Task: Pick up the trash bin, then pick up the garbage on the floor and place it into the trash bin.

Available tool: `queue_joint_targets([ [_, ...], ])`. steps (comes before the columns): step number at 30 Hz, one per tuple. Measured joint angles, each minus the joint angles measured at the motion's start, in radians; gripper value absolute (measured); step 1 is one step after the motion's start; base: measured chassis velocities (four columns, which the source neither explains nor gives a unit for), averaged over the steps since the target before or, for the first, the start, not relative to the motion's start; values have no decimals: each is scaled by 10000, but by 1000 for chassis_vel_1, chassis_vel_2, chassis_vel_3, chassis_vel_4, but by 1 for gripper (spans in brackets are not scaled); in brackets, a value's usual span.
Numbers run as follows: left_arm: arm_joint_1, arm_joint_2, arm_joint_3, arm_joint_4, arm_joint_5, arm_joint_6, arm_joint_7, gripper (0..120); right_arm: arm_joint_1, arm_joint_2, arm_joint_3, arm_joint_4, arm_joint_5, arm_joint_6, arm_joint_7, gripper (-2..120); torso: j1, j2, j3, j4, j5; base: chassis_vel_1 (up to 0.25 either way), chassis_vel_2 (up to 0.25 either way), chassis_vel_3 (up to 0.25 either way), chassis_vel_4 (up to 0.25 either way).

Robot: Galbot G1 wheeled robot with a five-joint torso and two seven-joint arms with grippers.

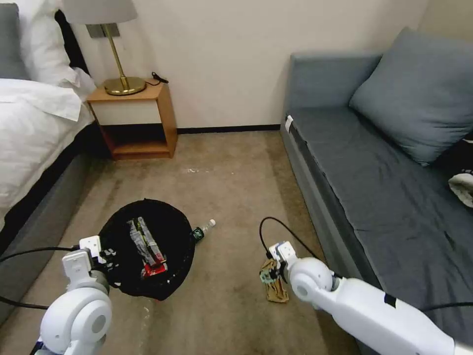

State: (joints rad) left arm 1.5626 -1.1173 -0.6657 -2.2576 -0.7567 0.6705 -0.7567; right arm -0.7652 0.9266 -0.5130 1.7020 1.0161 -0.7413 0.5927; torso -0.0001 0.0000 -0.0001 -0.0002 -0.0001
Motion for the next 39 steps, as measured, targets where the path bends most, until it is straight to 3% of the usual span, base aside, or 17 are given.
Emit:
queue_joint_targets([
  [11,5,-147,93,-34,57,0,-16,1,550,852,-82,-1182,-314,60,-232,100,0,0,1,3,-1,0,0,0,0],
  [17,177,-79,-88,-176,56,-3,-18,1,536,1319,-91,-1940,-569,71,-301,100,1,0,1,2,1,0,0,0,0],
  [39,450,-351,-176,-413,215,-19,-21,1,-76,1425,377,-2674,-1637,102,-646,100,0,0,1,2,1,0,0,0,0],
])
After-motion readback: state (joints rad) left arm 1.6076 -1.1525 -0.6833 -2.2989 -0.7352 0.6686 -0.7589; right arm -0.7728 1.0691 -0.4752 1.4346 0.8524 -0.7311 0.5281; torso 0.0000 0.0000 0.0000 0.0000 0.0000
